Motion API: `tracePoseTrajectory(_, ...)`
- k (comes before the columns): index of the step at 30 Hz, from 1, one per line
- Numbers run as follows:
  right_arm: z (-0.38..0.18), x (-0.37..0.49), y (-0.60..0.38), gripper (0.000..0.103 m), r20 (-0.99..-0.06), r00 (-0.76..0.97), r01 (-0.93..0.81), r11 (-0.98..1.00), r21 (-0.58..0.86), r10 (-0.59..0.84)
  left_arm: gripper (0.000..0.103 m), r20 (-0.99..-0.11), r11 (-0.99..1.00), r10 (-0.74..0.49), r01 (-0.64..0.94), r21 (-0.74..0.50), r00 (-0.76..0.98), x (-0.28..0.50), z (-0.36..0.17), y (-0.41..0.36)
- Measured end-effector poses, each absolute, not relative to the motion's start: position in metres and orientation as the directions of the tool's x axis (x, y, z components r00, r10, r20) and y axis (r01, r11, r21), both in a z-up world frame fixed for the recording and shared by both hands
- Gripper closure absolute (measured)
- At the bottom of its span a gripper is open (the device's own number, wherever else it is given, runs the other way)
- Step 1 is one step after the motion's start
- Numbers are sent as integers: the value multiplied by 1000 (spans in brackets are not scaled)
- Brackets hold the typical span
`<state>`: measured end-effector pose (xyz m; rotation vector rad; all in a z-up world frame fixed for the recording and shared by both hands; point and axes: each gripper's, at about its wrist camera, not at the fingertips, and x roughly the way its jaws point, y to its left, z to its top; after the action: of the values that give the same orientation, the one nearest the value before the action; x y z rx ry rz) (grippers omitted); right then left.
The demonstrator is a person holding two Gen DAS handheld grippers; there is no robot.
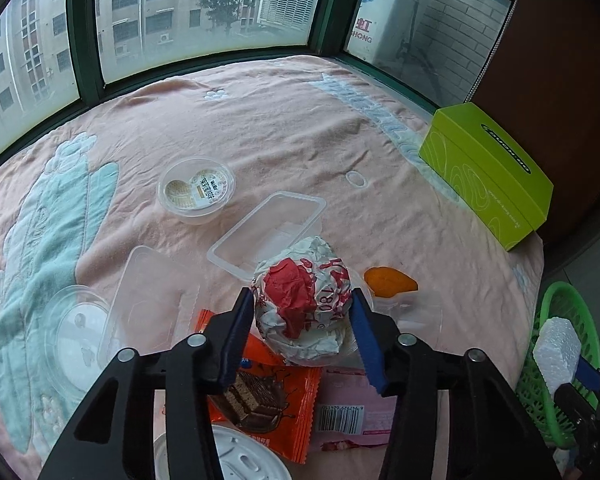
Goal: Collect trash
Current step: 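Grasp the crumpled red-and-white paper wrapper with the left tool while the right tool holds the foam, then drop the foam block into the green wastebasket with the right tool while the left tool lifts the wrapper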
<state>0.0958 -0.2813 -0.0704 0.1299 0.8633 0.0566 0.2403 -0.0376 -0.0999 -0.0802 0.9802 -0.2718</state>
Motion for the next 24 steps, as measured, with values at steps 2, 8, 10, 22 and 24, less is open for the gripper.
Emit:
tracePoseTrajectory(2,-69,93,-283,41,-750,654,6,990,139,101,61,-803,963,-264,192,-189,535,237,-96,-38)
tracePoseTrajectory(8,-62,82,-289,41,-736,670,21,989,145,94,62,-772,967,-246,196,-160,587,221,-75,-35)
tracePoseTrajectory(10,-60,78,-293,41,-730,677,28,989,146,89,62,-760,968,-246,195,-159,601,216,-64,-34)
tracePoseTrajectory(22,-54,47,-329,41,-721,693,131,986,107,-14,62,-696,933,-351,298,-202,626,172,-16,-68)
tracePoseTrajectory(24,-55,41,-336,41,-724,689,154,983,98,-36,62,-691,924,-372,322,-207,620,166,-13,-80)
